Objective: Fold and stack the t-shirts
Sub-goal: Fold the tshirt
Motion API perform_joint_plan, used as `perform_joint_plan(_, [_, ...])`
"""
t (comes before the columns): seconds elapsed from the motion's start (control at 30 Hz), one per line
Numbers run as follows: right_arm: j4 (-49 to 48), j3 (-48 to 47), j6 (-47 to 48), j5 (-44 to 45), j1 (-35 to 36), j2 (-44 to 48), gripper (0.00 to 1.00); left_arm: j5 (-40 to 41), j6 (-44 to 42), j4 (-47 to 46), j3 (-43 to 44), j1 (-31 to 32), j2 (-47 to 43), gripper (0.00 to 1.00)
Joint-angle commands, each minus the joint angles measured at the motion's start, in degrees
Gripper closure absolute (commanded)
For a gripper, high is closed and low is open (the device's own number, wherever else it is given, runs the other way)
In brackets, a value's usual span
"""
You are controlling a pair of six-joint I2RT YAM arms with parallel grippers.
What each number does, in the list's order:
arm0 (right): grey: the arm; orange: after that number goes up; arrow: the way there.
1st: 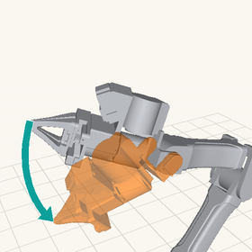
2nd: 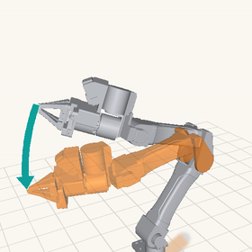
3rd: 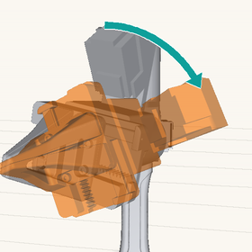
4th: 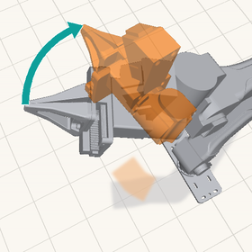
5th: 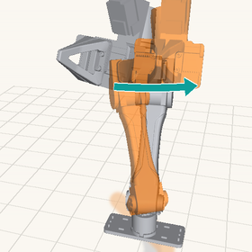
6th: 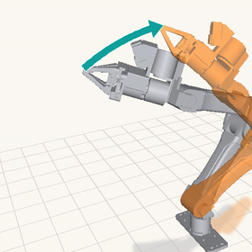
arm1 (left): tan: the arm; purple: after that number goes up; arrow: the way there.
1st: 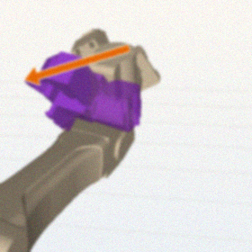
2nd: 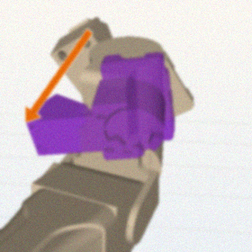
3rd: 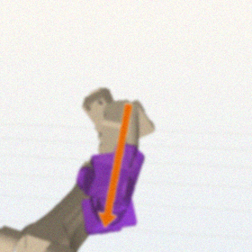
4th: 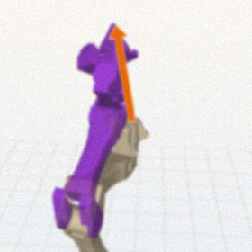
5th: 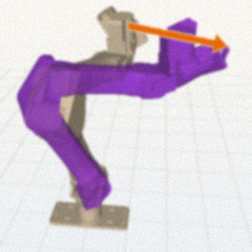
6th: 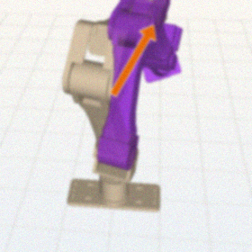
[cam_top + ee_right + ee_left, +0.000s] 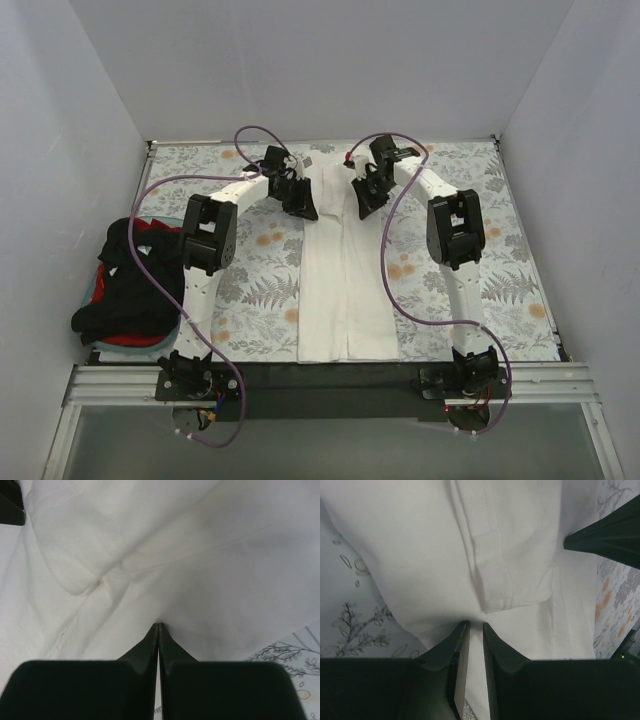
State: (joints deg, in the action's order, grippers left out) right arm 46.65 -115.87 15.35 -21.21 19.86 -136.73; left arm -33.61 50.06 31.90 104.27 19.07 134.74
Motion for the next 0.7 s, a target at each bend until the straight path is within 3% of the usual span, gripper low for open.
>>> perform_joint_plan(0.0, [-4.73,-4.78,-1.29,3.81,-1.13,-3.80,0.97,2.85,-0.32,0.62,5.32,-2.01,5.62,0.83])
perform_joint_plan(0.23, [-5.61,-12.69,-0.85,4.87,-3.24,-10.66,0.97,0.21,-0.32,1.85,13.68,-3.69,11.07,0.82])
perform_joint_plan(0.4, [-6.75,-13.94,-1.12,3.90,-3.42,-10.76,0.92,3.46,-1.28,2.11,17.97,-4.39,12.74,0.79])
perform_joint_plan(0.43, [-6.58,-13.94,-0.94,3.55,-3.42,-9.36,0.88,2.85,-1.28,2.20,18.60,-4.57,12.48,0.75])
perform_joint_plan(0.47, [-6.66,-13.77,-0.68,2.85,-3.42,-8.22,0.72,1.63,-2.07,2.29,19.12,-4.83,11.78,0.70])
perform_joint_plan(0.5, [-6.58,-13.76,-0.15,1.45,-3.42,-6.90,0.62,0.13,-2.60,1.85,19.30,-4.74,10.91,0.61])
perform_joint_plan(0.57, [-6.66,-13.41,2.13,0.56,-3.42,-1.72,0.41,-1.19,-3.48,-0.16,18.26,-4.74,5.47,0.53])
perform_joint_plan(0.67, [-6.84,-13.15,5.99,0.12,-3.42,6.28,0.29,-2.08,-4.62,-6.65,14.75,-4.74,-4.43,0.33])
